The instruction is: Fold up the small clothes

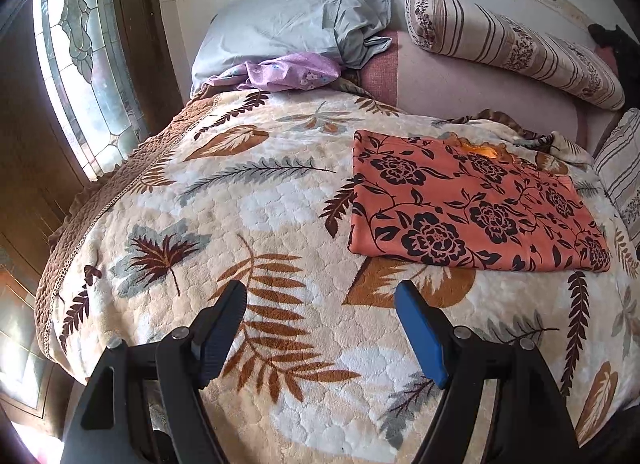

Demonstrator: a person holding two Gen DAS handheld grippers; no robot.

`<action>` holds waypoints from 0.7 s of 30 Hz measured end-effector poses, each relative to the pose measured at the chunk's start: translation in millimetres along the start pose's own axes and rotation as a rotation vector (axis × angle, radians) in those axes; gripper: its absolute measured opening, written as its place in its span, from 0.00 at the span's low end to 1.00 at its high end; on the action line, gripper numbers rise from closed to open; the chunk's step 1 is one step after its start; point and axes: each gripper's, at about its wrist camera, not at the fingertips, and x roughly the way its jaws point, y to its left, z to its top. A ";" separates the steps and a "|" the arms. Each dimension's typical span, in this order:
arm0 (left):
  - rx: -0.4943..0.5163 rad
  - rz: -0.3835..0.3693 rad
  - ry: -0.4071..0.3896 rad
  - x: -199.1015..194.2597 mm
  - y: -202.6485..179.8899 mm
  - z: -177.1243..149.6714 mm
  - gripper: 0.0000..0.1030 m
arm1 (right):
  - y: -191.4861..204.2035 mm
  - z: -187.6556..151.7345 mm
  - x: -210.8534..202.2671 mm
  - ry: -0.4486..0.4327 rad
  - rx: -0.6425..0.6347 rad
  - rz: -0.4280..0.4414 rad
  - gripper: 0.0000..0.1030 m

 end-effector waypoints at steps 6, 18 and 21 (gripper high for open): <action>-0.010 -0.023 0.017 -3.5 -0.5 -4.9 0.75 | 10.9 -10.3 1.9 0.020 -0.022 0.009 0.87; -0.030 -0.017 0.020 -2.2 6.1 -4.9 0.75 | 21.1 -11.6 3.7 0.030 -0.036 0.021 0.87; -0.029 -0.017 0.021 -1.9 6.3 -4.7 0.75 | 23.2 -11.5 4.7 0.031 -0.040 0.022 0.87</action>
